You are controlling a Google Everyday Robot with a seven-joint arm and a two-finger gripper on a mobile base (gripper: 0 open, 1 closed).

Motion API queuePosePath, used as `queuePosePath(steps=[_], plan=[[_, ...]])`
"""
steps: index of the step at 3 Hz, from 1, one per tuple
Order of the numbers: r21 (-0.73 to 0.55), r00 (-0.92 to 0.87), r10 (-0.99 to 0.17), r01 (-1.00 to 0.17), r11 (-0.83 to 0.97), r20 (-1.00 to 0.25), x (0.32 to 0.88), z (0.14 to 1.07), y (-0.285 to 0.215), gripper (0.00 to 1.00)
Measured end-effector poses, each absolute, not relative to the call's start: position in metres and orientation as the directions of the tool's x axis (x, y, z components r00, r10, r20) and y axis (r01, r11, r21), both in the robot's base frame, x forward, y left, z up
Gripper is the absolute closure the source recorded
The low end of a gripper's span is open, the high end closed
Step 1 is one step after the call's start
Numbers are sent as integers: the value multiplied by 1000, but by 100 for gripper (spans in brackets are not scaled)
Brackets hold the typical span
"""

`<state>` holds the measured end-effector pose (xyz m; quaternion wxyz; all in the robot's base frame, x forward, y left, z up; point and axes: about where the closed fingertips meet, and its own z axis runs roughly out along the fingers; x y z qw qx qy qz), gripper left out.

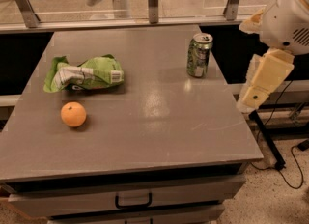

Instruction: Pick green rice chip bag

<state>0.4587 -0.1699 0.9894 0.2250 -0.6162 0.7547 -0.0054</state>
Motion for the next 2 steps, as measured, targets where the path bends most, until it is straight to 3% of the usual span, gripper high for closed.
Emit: queuePosePath(steps=[2], plan=[[-321, 38, -869, -937, 141, -493, 501, 999, -42, 0]])
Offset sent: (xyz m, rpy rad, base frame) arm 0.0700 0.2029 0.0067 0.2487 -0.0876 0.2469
